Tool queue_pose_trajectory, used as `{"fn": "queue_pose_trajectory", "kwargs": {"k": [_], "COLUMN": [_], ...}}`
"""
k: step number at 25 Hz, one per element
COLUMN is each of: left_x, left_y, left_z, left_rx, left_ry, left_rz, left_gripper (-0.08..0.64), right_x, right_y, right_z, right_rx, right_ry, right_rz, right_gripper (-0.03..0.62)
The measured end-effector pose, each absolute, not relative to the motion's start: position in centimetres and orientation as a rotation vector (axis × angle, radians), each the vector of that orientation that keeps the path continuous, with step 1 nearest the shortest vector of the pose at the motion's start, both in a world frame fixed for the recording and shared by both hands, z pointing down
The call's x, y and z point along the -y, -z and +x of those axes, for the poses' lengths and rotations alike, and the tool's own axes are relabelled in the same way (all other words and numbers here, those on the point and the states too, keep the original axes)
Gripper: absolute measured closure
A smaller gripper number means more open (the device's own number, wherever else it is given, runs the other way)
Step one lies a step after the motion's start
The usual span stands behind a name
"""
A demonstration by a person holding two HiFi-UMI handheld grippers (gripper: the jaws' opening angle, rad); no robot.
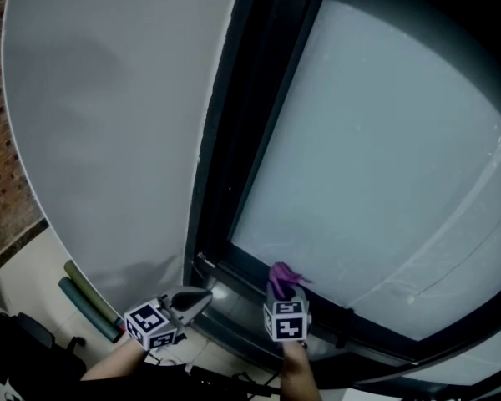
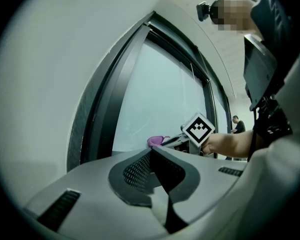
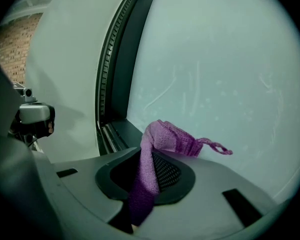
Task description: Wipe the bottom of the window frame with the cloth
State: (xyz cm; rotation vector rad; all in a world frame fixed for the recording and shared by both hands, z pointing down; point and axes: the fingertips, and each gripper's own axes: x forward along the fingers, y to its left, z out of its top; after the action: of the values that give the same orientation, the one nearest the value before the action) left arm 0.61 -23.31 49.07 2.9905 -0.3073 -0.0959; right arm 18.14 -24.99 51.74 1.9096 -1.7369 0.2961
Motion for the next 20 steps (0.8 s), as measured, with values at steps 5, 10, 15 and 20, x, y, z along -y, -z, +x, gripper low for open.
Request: {"fn": "queue_pose_trajectory", "kwargs": {"k": [5, 10, 15, 20], "left_x": [23.9, 23.8, 24.2, 24.5], "left_y": [-48.6, -49.0, -48.7, -48.4], "left_z": [-0.2, -0.8, -1.4, -2.2], "left_rx": [0.347, 0.373, 0.383, 0.437], "left_ry": [0.132, 0.136, 0.143, 0.148], "left_rz": [2.976, 2.959, 2.968, 2.961], "left_gripper": [0.558, 0.56, 0.559, 0.558], "right_x": [26.1, 27.3, 28.5, 29.2], "right_y": [-51.8, -52.0, -51.6, -51.8], "right_z": [16.7, 15.1, 14.4, 13.5], "right_rx": [1.768, 1.775, 1.806, 1.815], "right_ry": [-0.282, -0.24, -0.246, -0.232], "right_rz": [1.813, 1.736, 1.716, 1.688], "right_gripper": [0.522, 0.522, 0.522, 0.522]}}
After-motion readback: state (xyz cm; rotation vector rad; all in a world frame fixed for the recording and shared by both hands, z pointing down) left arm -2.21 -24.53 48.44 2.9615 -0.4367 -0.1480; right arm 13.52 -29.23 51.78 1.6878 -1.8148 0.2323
